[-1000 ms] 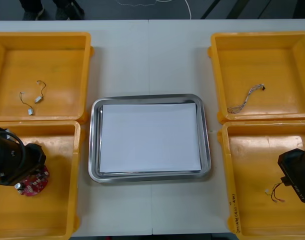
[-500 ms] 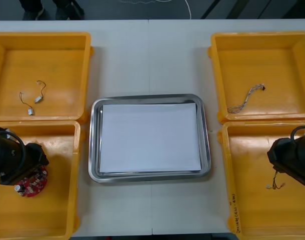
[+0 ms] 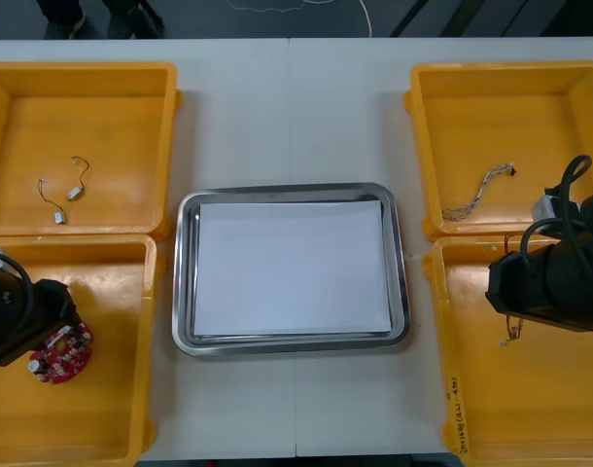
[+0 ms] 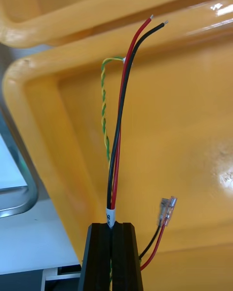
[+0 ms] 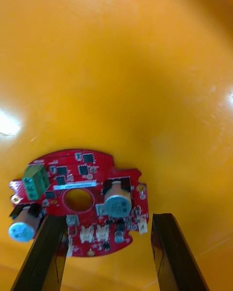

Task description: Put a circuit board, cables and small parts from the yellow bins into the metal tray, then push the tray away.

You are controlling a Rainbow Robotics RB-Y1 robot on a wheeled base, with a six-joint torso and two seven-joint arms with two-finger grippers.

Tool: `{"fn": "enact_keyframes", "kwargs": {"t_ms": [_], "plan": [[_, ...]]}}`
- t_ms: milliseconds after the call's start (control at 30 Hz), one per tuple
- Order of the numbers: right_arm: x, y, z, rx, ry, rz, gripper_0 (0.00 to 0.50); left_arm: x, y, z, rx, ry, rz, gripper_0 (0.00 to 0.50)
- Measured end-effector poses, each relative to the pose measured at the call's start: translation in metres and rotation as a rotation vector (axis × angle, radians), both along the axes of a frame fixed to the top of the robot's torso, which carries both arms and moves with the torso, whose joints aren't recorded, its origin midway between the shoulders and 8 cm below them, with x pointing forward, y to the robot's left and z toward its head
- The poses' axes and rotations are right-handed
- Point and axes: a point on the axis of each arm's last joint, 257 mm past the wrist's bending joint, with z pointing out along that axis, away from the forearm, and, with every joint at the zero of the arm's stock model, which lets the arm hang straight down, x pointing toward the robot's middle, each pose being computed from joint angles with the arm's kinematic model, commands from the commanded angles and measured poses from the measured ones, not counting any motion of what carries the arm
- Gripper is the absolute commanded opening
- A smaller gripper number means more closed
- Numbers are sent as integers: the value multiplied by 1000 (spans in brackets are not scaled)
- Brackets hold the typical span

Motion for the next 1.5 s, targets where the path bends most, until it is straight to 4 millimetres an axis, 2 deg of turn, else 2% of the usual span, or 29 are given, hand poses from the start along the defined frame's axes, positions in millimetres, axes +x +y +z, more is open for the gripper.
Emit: {"fn": "enact_keyframes", "kwargs": {"t_ms": [167,300,667,867,1067,1500], "plan": [[6,21,4,2,-18,51,0,1,10,17,12,-34,18,500],[6,27,5,-34,-29,159,0,2,24,25,14,-56,59,500],[2,42,-3,-61,-37,232,0,-13,51,21,9,-65,129,500],[1,47,-3,-49,-39,235,0,-4,56,7,-32,-79,154,500],[2,49,-2,-45,-43,233,0,-4,59,-6,-57,-60,168,500],[4,47,-2,-50,-48,225,0,-1,43,-13,-89,-51,132,500]]}}
